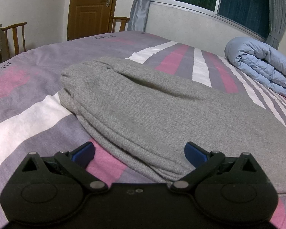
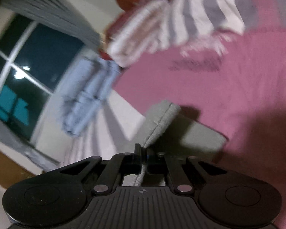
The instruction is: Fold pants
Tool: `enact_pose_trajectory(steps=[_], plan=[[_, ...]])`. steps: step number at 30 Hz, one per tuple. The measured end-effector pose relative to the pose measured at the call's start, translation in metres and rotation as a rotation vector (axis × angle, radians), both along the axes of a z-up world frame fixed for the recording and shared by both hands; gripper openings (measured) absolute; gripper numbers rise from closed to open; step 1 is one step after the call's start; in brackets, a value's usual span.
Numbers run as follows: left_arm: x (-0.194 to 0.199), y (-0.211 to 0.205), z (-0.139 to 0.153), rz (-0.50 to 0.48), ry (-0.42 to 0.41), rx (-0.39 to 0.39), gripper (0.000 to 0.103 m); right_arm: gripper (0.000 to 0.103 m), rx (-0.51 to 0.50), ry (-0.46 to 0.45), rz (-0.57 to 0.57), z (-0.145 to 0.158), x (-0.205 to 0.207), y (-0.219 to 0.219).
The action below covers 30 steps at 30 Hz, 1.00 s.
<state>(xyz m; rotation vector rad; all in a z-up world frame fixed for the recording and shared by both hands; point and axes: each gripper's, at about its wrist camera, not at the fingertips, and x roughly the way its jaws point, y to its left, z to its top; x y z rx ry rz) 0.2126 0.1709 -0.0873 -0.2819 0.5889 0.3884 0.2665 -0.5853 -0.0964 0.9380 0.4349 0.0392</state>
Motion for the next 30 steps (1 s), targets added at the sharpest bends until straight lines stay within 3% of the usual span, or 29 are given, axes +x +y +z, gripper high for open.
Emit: enact_pose_trajectory(steps=[2, 5, 7, 12, 15, 19, 25, 30], plan=[[0.000, 0.000, 0.000, 0.000, 0.000, -0.002, 0.096, 0.005, -0.028, 0.029, 0.001, -0.006, -0.005, -0.001], [0.000, 0.000, 0.000, 0.000, 0.000, -0.001, 0.097, 0.005, 0.016, 0.159, -0.002, -0.044, 0.006, -0.007], [0.000, 0.000, 0.000, -0.001, 0.000, -0.001, 0.097, 0.005, 0.053, 0.138, -0.018, -0.052, 0.007, -0.008], [-0.001, 0.000, 0.000, -0.001, -0.001, -0.002, 0.097, 0.005, 0.046, 0.052, -0.032, -0.031, 0.003, -0.007], [-0.001, -0.001, 0.000, -0.001, -0.001, -0.001, 0.097, 0.005, 0.002, 0.094, -0.053, -0.034, 0.002, -0.011], [-0.001, 0.000, 0.000, -0.003, -0.002, -0.003, 0.097, 0.003, 0.022, 0.116, -0.055, -0.056, -0.003, -0.017], [-0.002, 0.000, 0.000, -0.003, -0.003, -0.003, 0.097, 0.006, 0.055, 0.096, -0.040, -0.048, -0.006, -0.020], [-0.002, 0.001, 0.000, -0.003, -0.006, -0.005, 0.097, 0.011, 0.006, 0.067, -0.062, -0.029, -0.038, -0.017]])
